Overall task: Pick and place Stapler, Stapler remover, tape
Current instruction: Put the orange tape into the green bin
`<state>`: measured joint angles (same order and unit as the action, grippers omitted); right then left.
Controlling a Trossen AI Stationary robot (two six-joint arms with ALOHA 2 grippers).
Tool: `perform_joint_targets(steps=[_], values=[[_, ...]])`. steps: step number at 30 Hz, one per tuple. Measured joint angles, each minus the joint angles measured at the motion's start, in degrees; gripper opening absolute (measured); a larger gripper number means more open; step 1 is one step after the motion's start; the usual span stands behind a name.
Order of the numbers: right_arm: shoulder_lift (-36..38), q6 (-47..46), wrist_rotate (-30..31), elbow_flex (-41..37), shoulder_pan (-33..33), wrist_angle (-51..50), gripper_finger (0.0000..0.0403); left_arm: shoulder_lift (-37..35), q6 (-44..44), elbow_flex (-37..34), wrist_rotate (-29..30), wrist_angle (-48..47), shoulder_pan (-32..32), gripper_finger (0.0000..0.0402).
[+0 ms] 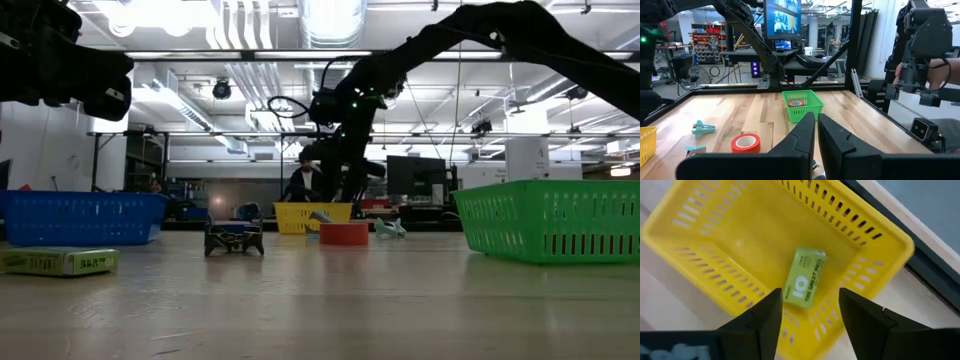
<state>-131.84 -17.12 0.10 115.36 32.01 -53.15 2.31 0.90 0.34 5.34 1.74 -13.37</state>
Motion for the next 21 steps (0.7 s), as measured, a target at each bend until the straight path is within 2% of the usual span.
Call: perform_joint_targets(steps=[8, 21], values=[[3.6, 4.4, 0.0, 0.5, -3.2, -3.0, 0.0199, 0.0, 0.0, 0.0, 0.0, 0.0, 0.0, 0.0026], [6.2, 14.5, -0.1, -0.6, -18.0, -8.1, 0.0191, 0.0, 0.0, 0.0, 0.0, 0.0, 0.0, 0.0026]])
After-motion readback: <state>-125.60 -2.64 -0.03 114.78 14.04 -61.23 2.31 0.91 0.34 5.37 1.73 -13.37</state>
